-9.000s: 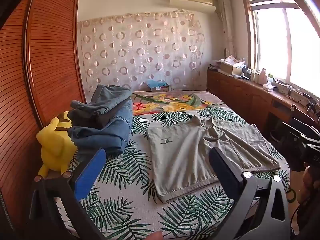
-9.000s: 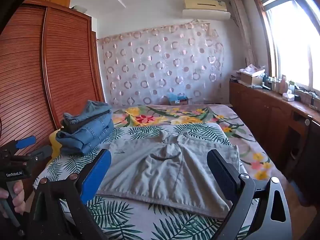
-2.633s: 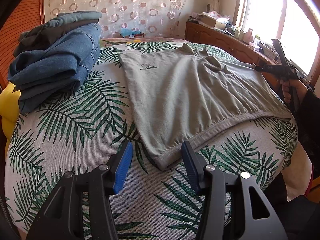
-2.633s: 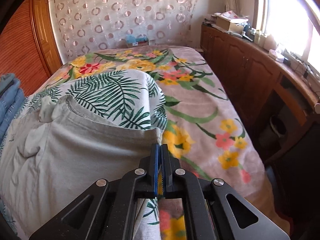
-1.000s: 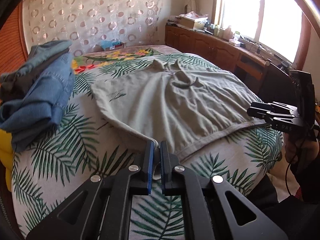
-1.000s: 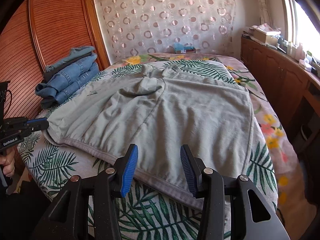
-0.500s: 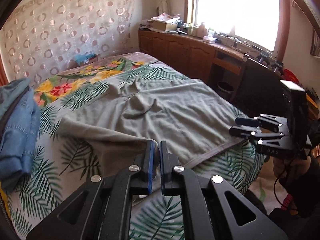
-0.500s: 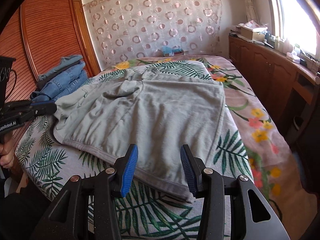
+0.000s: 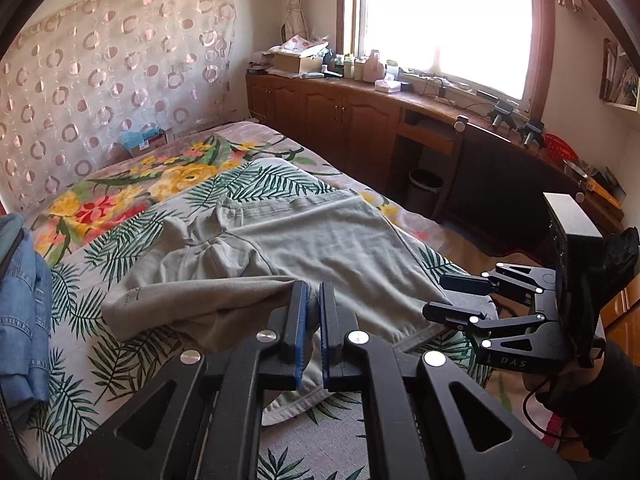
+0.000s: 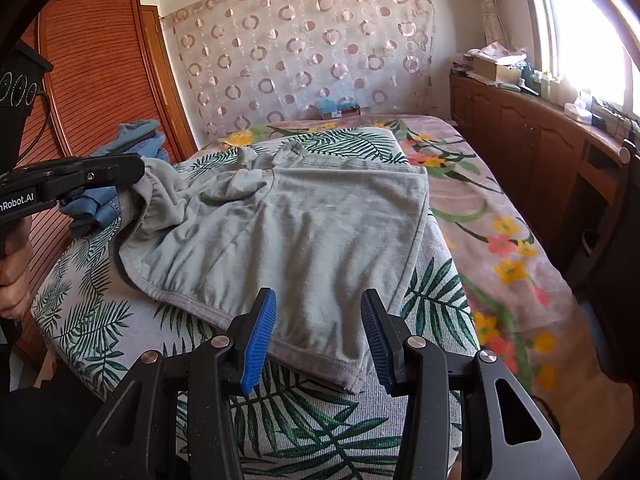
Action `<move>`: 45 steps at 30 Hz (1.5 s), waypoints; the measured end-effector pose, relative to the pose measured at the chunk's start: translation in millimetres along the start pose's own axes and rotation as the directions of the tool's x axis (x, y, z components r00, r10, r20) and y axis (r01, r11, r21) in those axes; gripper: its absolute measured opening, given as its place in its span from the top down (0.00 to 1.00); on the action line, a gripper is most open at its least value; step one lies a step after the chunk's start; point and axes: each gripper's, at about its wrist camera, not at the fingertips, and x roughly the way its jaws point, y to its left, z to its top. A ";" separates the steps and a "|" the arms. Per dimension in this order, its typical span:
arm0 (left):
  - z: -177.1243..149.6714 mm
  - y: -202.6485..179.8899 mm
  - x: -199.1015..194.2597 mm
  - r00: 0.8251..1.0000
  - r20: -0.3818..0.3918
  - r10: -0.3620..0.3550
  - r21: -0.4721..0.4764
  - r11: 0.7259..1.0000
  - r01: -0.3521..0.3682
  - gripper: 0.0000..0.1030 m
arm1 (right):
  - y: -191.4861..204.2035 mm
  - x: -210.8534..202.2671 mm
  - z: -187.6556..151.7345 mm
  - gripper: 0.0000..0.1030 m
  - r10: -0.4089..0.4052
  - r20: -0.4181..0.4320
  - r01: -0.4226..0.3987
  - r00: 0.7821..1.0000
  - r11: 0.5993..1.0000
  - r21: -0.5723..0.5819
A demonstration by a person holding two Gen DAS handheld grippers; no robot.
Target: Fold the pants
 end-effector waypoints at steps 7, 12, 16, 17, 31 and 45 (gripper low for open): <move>-8.4 8.9 -5.3 0.999 -0.005 0.037 -0.028 0.999 -0.037 0.91 | 1.2 3.7 0.5 0.55 0.010 -0.011 -0.010 1.000 1.000 -0.003; -15.8 19.6 -14.9 0.999 -0.006 0.054 -0.053 0.997 -0.054 0.76 | 7.0 8.6 4.3 0.55 0.024 -0.017 -0.024 1.000 1.000 -0.014; -19.7 25.2 -21.1 0.998 -0.005 0.069 -0.057 0.996 -0.069 0.61 | 11.4 12.9 6.4 0.55 0.033 -0.020 -0.034 0.999 0.999 -0.021; -20.6 26.2 -23.3 0.998 0.001 0.070 -0.055 0.996 -0.070 0.58 | 12.4 14.1 6.6 0.56 0.035 -0.022 -0.036 0.999 0.999 -0.022; -48.6 55.4 -24.3 0.996 -0.016 0.092 -0.120 0.988 -0.093 0.22 | 20.8 22.3 7.9 0.56 0.059 -0.032 -0.060 0.998 0.998 -0.029; -89.5 77.1 -9.1 0.989 -0.085 0.118 -0.182 0.974 -0.132 0.22 | 56.7 41.3 14.0 0.56 0.143 -0.053 -0.146 0.988 0.988 -0.058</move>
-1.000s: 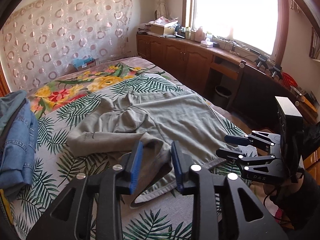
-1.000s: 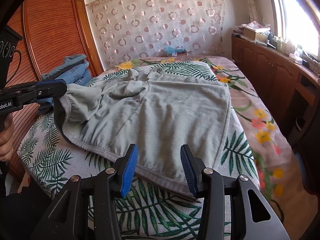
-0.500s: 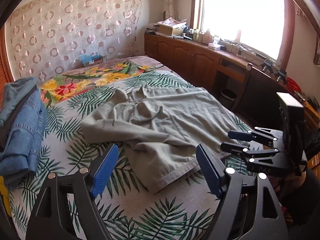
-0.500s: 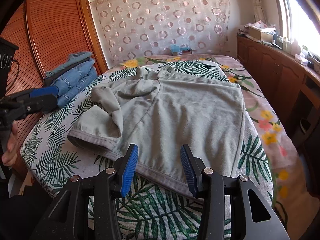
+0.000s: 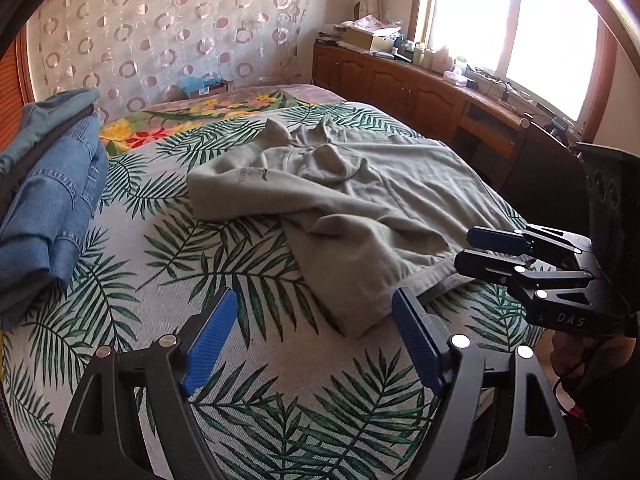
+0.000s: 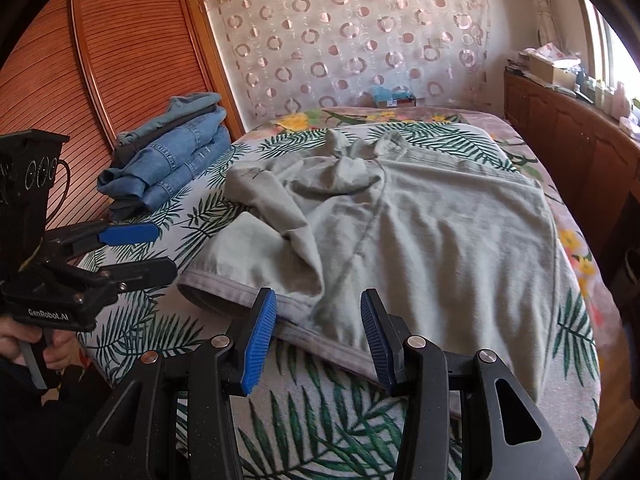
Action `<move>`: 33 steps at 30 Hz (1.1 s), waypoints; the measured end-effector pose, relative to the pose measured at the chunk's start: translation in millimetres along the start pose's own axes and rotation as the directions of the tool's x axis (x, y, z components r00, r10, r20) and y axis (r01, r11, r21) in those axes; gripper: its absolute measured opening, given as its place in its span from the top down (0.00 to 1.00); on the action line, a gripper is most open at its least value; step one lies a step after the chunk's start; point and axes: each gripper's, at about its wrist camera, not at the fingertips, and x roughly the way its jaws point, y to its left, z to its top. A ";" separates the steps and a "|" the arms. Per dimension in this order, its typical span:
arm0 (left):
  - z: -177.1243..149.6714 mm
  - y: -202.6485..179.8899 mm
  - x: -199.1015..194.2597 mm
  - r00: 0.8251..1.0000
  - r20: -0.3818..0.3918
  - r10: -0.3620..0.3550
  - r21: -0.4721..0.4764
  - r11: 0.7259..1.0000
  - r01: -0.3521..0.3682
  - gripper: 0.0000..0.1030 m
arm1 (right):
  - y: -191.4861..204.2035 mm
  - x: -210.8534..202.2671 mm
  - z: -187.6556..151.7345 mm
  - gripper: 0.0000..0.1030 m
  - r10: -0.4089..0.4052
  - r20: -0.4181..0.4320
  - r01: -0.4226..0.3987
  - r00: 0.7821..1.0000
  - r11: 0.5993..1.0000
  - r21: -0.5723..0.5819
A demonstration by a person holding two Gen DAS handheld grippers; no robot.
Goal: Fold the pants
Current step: 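Open the left gripper and withdraw it from the folded leg, then grasp the other pants leg with the right gripper and fold it over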
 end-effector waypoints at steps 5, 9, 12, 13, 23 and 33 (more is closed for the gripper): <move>-5.2 1.8 3.7 1.000 -0.008 -0.002 -0.005 1.000 0.002 0.22 | 1.8 11.7 0.8 0.56 0.009 -0.040 -0.009 0.999 1.000 0.011; -8.4 0.7 6.5 1.000 -0.016 -0.008 -0.009 1.000 0.007 0.22 | 1.6 18.4 1.2 0.56 0.026 -0.065 -0.025 0.998 0.999 0.027; -9.9 -1.1 7.1 1.000 -0.017 -0.010 -0.006 1.000 0.010 0.22 | 4.4 19.8 2.6 0.68 0.033 -0.068 -0.032 0.997 0.999 0.021; -9.7 -1.7 6.8 1.000 -0.017 -0.010 -0.006 1.000 0.010 0.22 | 5.2 20.1 3.0 0.73 0.036 -0.066 -0.035 0.997 0.999 0.018; -7.5 -11.8 3.7 1.000 -0.011 -0.022 0.025 0.999 0.023 0.22 | 4.7 2.3 7.5 0.93 0.037 0.010 -0.037 0.999 0.999 0.007; -2.4 -23.2 5.3 0.999 -0.010 -0.038 0.055 0.998 0.039 0.22 | -16.2 -42.7 1.6 0.94 -0.029 0.069 0.028 0.997 0.999 0.023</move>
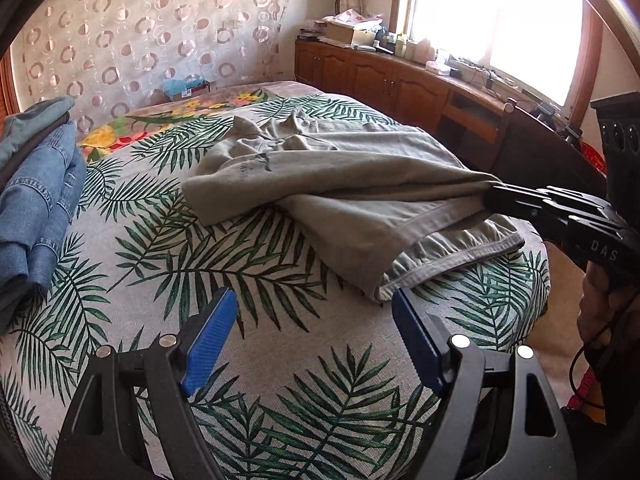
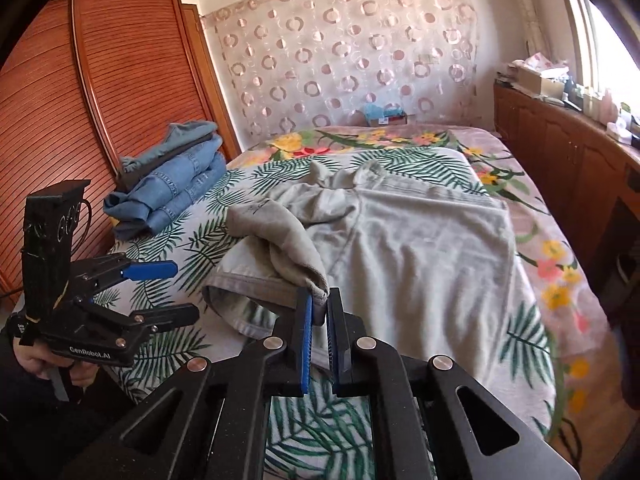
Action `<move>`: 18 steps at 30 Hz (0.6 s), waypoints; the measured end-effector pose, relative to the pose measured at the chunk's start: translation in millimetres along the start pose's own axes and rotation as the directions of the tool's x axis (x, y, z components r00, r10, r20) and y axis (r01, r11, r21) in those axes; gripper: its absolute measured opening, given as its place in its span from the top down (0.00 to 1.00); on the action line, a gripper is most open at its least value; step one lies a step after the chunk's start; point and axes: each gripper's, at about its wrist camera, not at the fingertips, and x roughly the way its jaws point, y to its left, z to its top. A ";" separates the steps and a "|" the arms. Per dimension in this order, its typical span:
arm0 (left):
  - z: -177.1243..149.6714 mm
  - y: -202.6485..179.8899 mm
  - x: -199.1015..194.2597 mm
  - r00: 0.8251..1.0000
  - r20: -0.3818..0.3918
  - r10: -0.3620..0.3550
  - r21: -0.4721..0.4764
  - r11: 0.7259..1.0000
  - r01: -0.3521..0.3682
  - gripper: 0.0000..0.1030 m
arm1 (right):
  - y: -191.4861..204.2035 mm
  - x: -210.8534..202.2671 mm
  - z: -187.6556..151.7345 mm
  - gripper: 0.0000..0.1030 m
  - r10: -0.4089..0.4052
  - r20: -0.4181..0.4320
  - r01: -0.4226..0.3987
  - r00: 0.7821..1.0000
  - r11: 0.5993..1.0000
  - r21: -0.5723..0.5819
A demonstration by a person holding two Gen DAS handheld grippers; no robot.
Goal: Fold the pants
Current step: 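Grasp the other pants leg with the right gripper and fold it over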
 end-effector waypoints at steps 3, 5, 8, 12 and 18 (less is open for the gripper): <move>1.6 -2.1 0.5 1.000 0.001 -0.001 0.010 1.000 0.001 0.22 | -7.8 -10.0 -3.5 0.94 -0.020 0.004 0.020 1.000 1.000 0.014; 2.7 -4.0 1.1 1.000 0.001 -0.002 0.014 1.000 0.002 0.22 | -13.7 -18.1 -6.4 0.94 -0.036 0.004 0.036 0.999 0.999 0.025; 5.4 -6.5 3.1 1.000 0.001 -0.003 0.019 1.000 0.003 0.22 | -22.1 -31.1 -12.4 0.94 -0.056 0.002 0.056 0.998 0.997 0.048; 9.4 -9.0 5.6 1.000 0.001 -0.008 0.023 1.000 0.008 0.22 | -28.9 -36.5 -22.6 0.94 -0.076 -0.019 0.077 0.997 0.994 0.079; 16.5 -14.9 8.2 1.000 0.004 -0.012 0.042 0.999 0.011 0.22 | -33.5 -43.8 -27.2 0.94 -0.094 -0.042 0.098 0.995 0.990 0.104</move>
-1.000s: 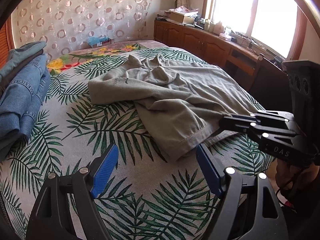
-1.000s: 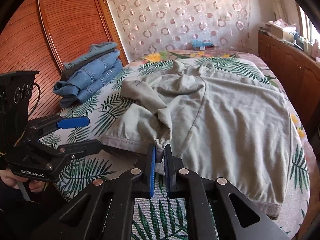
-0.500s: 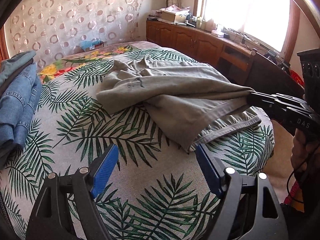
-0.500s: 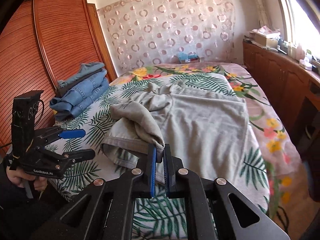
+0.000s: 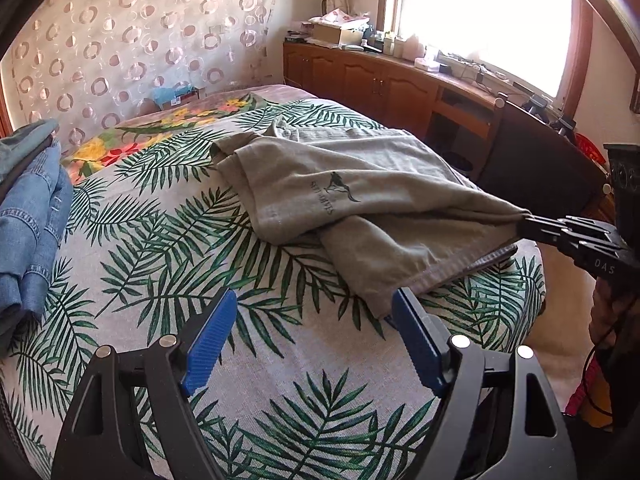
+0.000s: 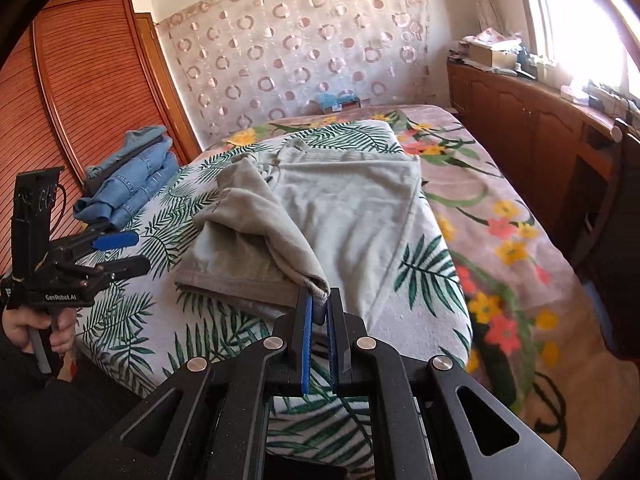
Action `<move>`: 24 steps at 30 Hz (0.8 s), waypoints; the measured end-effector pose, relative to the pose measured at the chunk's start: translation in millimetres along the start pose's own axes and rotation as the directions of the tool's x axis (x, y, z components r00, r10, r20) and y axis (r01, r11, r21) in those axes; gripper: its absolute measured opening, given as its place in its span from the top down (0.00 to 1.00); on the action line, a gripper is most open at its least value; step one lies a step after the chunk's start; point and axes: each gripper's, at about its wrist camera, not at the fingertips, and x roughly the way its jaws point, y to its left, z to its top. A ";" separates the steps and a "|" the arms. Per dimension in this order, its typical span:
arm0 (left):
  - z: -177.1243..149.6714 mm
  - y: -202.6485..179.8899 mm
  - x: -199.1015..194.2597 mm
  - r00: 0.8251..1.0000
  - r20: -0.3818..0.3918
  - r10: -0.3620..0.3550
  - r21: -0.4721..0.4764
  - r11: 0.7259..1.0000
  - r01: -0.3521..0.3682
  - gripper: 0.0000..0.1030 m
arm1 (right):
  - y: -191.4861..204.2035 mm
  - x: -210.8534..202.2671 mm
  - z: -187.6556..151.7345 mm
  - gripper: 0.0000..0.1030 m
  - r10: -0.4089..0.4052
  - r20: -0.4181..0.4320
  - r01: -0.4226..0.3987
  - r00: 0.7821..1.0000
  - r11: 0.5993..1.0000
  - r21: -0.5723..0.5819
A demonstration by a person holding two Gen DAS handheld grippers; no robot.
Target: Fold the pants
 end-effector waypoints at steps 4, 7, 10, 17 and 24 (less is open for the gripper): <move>6.4 -4.2 3.2 1.000 0.004 -0.006 0.006 1.000 0.006 0.22 | 0.8 -0.4 -0.9 0.94 -0.006 -0.015 0.006 1.000 1.000 0.010; 9.8 -7.2 7.0 1.000 0.002 -0.006 0.013 1.000 0.006 0.22 | -2.8 0.8 -2.2 0.94 -0.006 -0.028 0.007 1.000 1.000 0.021; 10.7 -8.2 9.8 1.000 0.000 -0.002 0.016 1.000 0.002 0.22 | -4.6 0.7 -1.6 0.94 -0.004 -0.045 0.005 0.999 1.000 0.030; 8.5 -3.3 9.8 1.000 0.001 0.004 -0.007 1.000 -0.004 0.22 | -1.2 -5.6 4.2 0.87 -0.023 -0.031 0.024 0.999 1.000 0.016; 7.5 8.3 3.6 1.000 0.018 0.017 -0.036 0.999 -0.017 0.22 | 7.3 -19.8 16.3 0.81 -0.036 0.008 0.036 0.999 0.999 -0.025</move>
